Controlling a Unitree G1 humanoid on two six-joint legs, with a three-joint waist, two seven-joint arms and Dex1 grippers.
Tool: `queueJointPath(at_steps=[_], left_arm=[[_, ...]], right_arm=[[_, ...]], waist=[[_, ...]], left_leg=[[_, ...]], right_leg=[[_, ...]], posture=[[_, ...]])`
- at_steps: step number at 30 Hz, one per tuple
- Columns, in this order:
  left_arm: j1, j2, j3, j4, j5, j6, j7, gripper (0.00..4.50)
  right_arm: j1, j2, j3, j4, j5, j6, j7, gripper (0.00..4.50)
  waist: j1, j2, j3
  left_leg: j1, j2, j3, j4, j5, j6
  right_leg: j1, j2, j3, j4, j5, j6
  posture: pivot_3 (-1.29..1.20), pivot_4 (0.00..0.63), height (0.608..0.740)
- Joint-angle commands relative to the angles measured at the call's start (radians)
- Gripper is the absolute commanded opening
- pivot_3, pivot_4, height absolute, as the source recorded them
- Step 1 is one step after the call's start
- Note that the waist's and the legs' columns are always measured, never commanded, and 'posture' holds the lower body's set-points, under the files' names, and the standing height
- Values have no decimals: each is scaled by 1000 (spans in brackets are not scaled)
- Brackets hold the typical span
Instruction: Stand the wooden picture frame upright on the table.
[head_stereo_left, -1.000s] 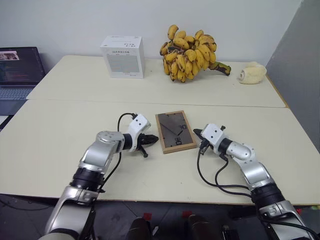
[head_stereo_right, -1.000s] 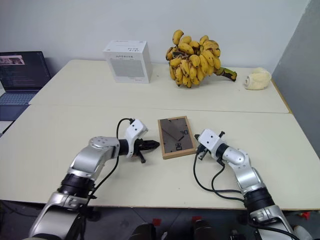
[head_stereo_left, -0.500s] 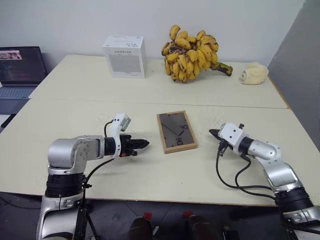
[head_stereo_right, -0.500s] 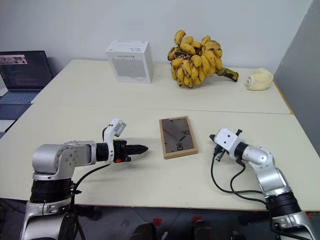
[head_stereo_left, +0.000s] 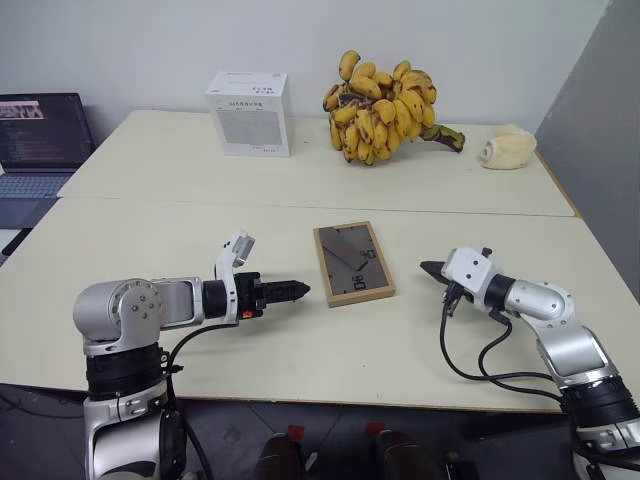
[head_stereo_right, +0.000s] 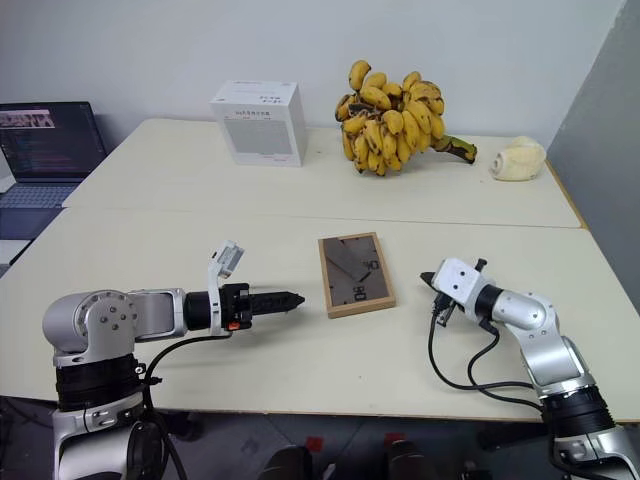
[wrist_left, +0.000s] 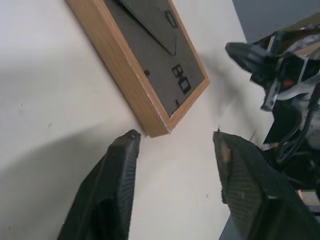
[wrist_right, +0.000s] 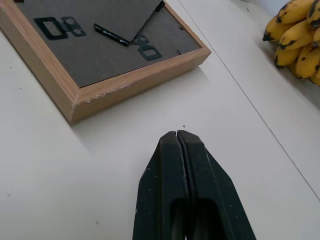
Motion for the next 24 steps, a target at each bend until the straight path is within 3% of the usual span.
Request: queueJointPath(at_steps=[1, 12, 24], left_arm=[[-54, -35, 20, 99, -43, 5, 55, 2985], [-117, -160, 20, 254, 25, -30, 172, 2985], [-121, -190, 33, 302, 20, -45, 191, 2985]], right_arm=[[-25, 33, 39, 13, -36, -51, -26, 0], [-133, 168, 139, 178, -122, -115, -103, 0], [-115, 250, 154, 116, -125, -67, -128, 0]], waist=[[0, 0, 0], [0, 0, 0], [0, 0, 0]], left_leg=[[0, 0, 0, 0, 0, 0], [0, 0, 0, 0, 0, 0], [0, 0, 0, 0, 0, 0]], right_leg=[[0, 0, 0, 0, 0, 0], [0, 0, 0, 0, 1, -2], [0, 0, 0, 0, 1, -2]], posture=[[0, 150, 740], [0, 150, 740], [0, 150, 740]])
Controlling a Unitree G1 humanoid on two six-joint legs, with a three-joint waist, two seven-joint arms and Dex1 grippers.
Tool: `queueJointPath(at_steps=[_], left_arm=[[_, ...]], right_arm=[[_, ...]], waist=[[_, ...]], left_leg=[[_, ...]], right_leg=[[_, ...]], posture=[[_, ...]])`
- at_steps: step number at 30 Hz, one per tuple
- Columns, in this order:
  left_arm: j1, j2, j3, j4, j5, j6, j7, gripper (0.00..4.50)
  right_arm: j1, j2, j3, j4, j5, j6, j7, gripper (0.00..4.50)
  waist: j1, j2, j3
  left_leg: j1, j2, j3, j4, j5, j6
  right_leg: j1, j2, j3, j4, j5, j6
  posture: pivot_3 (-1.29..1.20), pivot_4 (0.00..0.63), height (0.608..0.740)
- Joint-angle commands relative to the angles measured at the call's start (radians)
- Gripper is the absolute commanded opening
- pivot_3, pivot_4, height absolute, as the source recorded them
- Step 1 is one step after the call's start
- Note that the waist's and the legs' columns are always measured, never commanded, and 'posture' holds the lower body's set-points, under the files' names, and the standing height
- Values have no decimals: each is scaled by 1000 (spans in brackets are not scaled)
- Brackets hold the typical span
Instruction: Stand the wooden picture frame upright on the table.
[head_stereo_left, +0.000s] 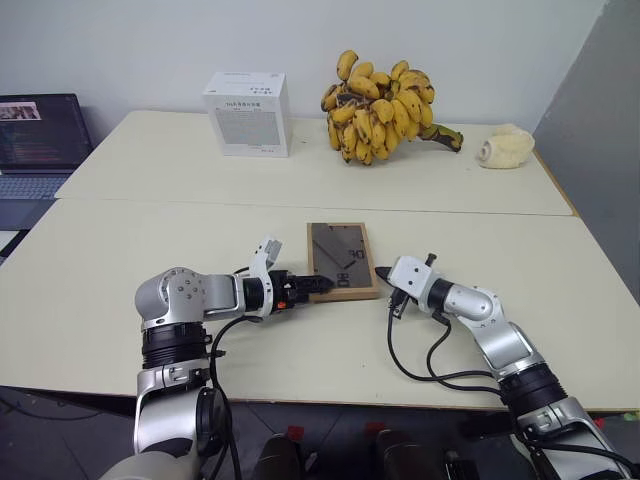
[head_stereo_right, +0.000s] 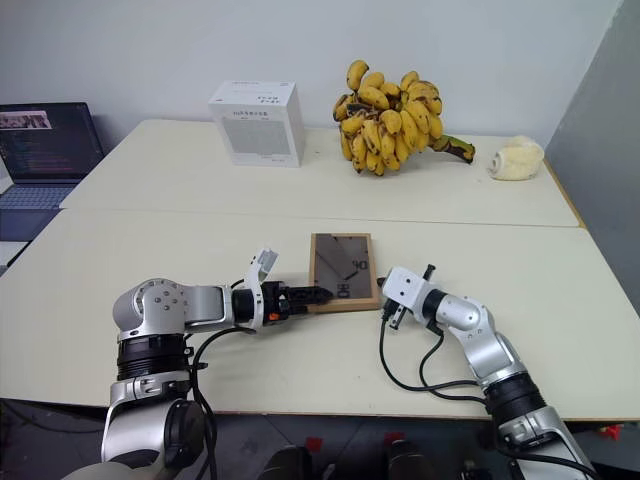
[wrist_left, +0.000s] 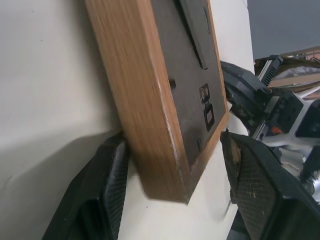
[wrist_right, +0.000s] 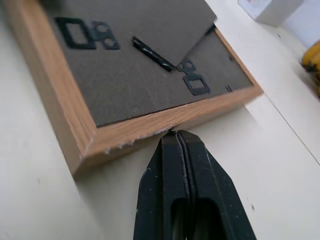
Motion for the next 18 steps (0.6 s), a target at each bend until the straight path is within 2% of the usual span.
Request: queueJointPath(at_steps=[1, 6, 18], left_arm=[[-16, -12, 12, 14, -16, -1, -3, 2985], [-35, -9, 27, 32, -24, 8, -8, 2985], [-82, 22, 87, 74, -75, 50, -34, 2985]], right_arm=[[1, 22, 1, -61, 7, 14, -17, 0], [8, 26, -2, -44, 0, 20, -31, 0], [36, -41, -24, 65, -5, -49, -46, 0]], waist=[[1, 0, 0], [0, 0, 0], [0, 0, 0]], left_leg=[[0, 0, 0, 0, 0, 0], [0, 0, 0, 0, 0, 0], [0, 0, 0, 0, 0, 0]], right_leg=[[0, 0, 0, 0, 0, 0], [0, 0, 0, 0, 0, 0], [0, 0, 0, 0, 0, 0]], posture=[[0, 150, 740], [0, 150, 740], [0, 150, 740]])
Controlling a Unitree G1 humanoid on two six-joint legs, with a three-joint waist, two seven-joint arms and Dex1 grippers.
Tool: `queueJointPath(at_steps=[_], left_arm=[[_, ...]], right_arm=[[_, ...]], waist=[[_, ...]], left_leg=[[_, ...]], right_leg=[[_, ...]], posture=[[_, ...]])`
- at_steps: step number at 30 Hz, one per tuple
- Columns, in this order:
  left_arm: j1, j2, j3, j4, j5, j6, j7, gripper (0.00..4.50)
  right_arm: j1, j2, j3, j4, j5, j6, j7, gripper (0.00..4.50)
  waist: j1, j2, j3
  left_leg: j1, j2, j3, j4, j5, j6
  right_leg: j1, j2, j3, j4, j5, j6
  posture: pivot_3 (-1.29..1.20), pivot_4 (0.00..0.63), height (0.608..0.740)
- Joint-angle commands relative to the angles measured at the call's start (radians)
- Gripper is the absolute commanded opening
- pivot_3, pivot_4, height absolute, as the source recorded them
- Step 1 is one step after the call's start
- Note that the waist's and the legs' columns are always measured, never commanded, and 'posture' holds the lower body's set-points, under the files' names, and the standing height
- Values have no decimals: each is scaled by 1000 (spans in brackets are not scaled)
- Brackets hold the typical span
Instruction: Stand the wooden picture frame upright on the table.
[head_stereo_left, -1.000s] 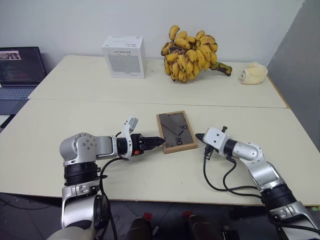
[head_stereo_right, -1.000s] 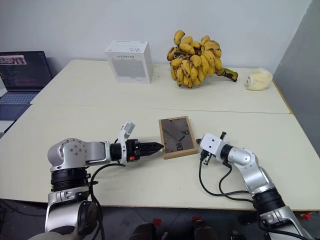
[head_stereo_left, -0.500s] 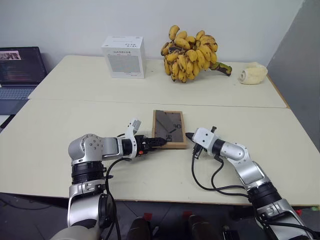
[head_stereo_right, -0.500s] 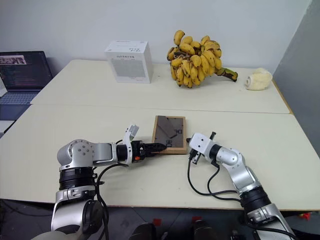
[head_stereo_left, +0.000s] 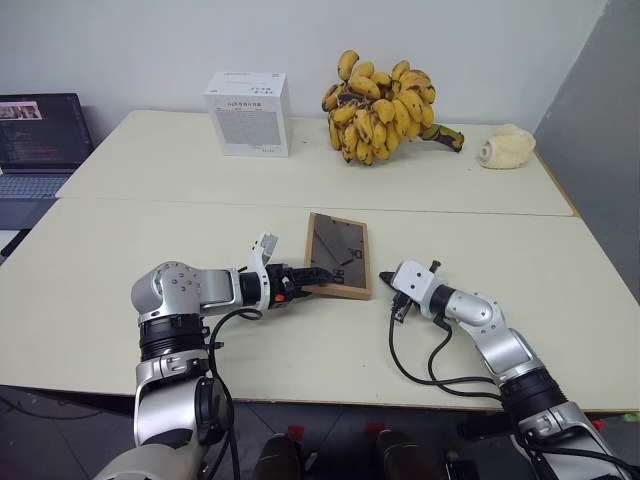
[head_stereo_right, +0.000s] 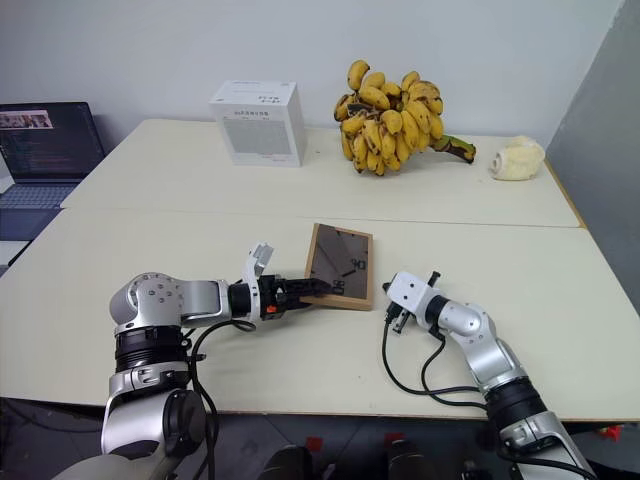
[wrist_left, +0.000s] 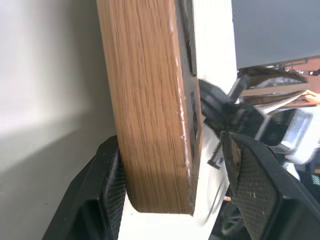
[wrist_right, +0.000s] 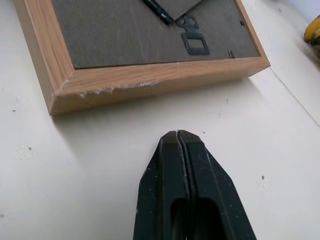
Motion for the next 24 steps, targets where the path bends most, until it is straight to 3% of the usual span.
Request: queueJointPath(at_steps=[1, 8, 14, 19, 24], left_arm=[[-29, 15, 20, -2, -48, 7, -26, 2985], [-26, 8, 15, -5, -55, 7, -25, 2985], [-26, -6, 25, -10, -70, 7, -25, 1836], [-35, -11, 39, 3, -78, 7, -22, 1146], [-34, -20, 48, 3, -88, 7, -17, 85]], right_arm=[[16, -16, -20, 3, 2, -26, -12, 0], [25, -17, -17, -11, 6, -26, -16, 0], [22, -13, -17, -23, 10, -18, -15, 0], [23, -12, -19, -30, 13, -15, -14, 0], [22, -10, -20, -34, 13, -12, -16, 0]], waist=[[0, 0, 0], [0, 0, 0], [0, 0, 0], [0, 0, 0], [0, 0, 0]], left_leg=[[0, 0, 0, 0, 0, 0], [0, 0, 0, 0, 0, 0], [0, 0, 0, 0, 0, 0], [0, 0, 0, 0, 0, 0], [0, 0, 0, 0, 0, 0]], right_leg=[[0, 0, 0, 0, 0, 0], [0, 0, 0, 0, 0, 0], [0, 0, 0, 0, 0, 0], [0, 0, 0, 0, 0, 0], [0, 0, 0, 0, 0, 0]], posture=[[0, 150, 740], [0, 150, 740], [0, 150, 740], [0, 150, 740], [0, 150, 740]])
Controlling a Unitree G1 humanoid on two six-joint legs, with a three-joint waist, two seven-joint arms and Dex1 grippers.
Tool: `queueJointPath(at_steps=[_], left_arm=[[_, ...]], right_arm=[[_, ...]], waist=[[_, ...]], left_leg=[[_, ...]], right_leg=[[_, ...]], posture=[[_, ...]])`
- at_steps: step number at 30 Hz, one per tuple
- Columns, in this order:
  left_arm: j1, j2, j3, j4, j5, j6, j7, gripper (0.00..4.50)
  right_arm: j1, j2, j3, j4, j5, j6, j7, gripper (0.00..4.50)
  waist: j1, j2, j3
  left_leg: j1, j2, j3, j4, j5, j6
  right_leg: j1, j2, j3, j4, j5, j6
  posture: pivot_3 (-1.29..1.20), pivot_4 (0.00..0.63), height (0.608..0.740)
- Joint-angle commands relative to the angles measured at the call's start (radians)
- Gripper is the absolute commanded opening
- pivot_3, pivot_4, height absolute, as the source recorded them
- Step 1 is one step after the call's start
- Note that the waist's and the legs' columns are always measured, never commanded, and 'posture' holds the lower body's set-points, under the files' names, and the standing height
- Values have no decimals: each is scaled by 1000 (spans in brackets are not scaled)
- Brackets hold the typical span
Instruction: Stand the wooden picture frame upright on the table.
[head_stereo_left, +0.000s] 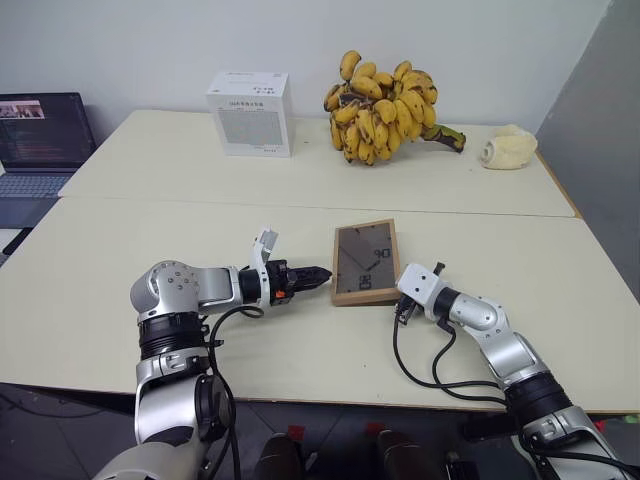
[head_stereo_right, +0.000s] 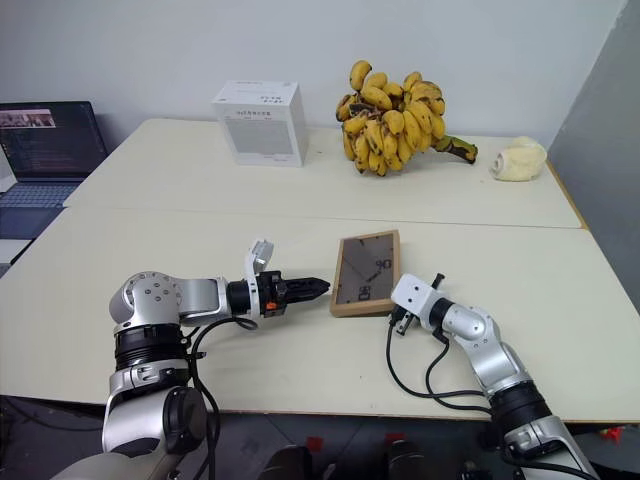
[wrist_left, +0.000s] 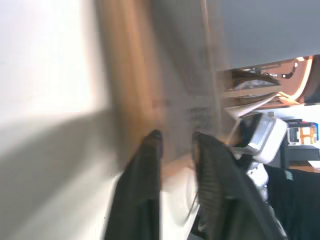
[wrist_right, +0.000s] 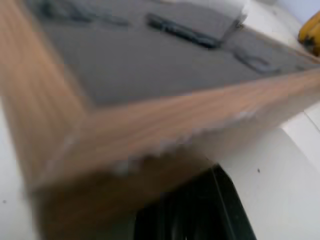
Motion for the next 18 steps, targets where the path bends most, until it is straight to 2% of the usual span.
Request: queueJointPath(at_steps=[1, 6, 9, 13, 18], left_arm=[[-16, -11, 18, -14, -38, 5, -3, 85], [-7, 4, -5, -35, -47, 5, -1, 85], [26, 74, -69, -86, -29, 5, -18, 85], [44, 188, -107, -107, -26, -35, -67, 85], [48, 260, -142, -86, -8, -102, -101, 85]], right_arm=[[0, -3, -14, -26, 5, 2, -2, 0], [-2, -9, -16, -26, 3, 1, -1, 0], [-4, -38, -15, -13, -16, -17, 5, 0], [5, -145, -29, 13, -63, -61, 11, 0], [21, -275, -104, 6, -23, -72, 36, 0]], waist=[[0, 0, 0], [0, 0, 0], [0, 0, 0], [0, 0, 0], [11, 0, 0]], left_leg=[[0, 0, 0, 0, 0, 0], [0, 0, 0, 0, 0, 0], [0, 0, 0, 0, 0, 0], [0, 0, 0, 0, 0, 0], [0, -3, 0, 0, 0, 0]], right_leg=[[0, 0, 0, 0, 0, 0], [0, 0, 0, 0, 0, 0], [0, 0, 0, 0, 0, 0], [0, 0, 0, 0, 0, 0], [0, -3, 0, -1, -1, 2]], posture=[[0, 150, 740], [0, 150, 740], [0, 150, 740], [0, 150, 740], [0, 150, 740]])
